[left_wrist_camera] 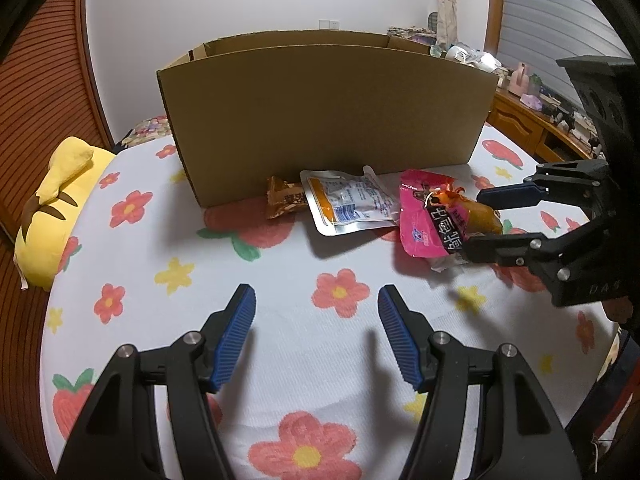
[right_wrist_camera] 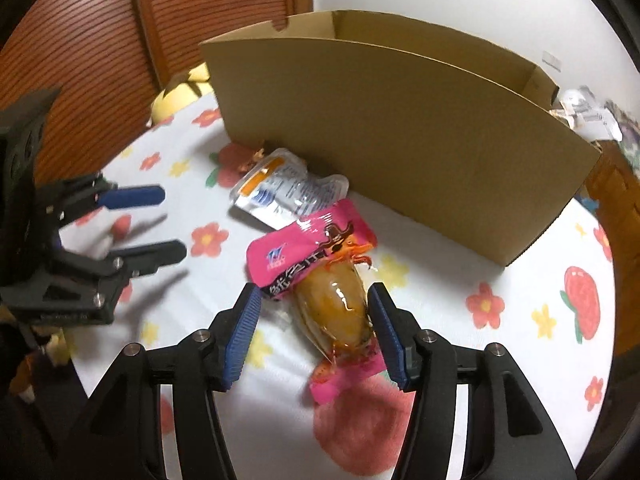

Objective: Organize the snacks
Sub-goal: 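Grasp the pink-wrapped bread with the right tool while the left tool grasps the small white bar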

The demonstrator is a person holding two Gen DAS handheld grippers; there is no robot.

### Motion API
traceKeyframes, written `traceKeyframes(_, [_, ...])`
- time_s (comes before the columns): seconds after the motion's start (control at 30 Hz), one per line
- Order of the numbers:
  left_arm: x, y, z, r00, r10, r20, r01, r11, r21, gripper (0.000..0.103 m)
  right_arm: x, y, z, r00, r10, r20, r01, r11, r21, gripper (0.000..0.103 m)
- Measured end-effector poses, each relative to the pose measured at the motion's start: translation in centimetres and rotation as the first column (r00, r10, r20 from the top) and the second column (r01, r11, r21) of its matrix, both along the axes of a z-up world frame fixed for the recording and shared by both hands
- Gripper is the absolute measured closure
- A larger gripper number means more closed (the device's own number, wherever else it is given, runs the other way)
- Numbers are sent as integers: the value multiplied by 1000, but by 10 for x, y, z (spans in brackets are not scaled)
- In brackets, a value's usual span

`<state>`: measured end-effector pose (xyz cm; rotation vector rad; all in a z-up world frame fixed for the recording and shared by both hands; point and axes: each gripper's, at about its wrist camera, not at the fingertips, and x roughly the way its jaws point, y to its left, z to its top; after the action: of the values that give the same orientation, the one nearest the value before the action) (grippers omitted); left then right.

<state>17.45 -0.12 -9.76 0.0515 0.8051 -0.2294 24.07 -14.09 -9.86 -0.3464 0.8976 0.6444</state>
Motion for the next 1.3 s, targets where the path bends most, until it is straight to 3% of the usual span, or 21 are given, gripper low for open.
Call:
traceKeyframes(0.23, [-1, -4, -2, 1000, -9, -4, 9, 1000, 0, 39, 5, 5, -6, 999, -5, 49, 8, 998, -55, 41])
traceKeyframes(0.47, [-2, -7, -4, 1000, -13, -11, 13, 1000, -2, 39, 22, -3, -11, 998, -60, 29, 60, 998, -6, 40])
traceKeyframes(0.7, [3, -12, -2, 1000, -18, -13, 18, 999, -28, 39, 34, -18, -10, 993, -114, 8, 114, 993, 23, 55])
traceKeyframes(0.9, [8, -22, 2, 1000, -26, 1, 26, 997, -68, 40, 21, -8, -14, 991, -98, 91, 107, 990, -96, 58])
traceKeyframes(0.97, [9, -25, 4, 999, -31, 11, 31, 997, -70, 45, 17, -6, -15, 988, -96, 124, 110, 987, -115, 60])
traceKeyframes(1.0, [10, -28, 4, 999, -35, 14, 36, 997, -66, 47, 15, -7, -13, 986, -99, 137, 114, 987, -113, 65])
traceKeyframes(1.3, [30, -57, 3, 997, -72, -10, 71, 993, -98, 53, 3, -29, -1, 976, -143, 161, 152, 988, -41, 67])
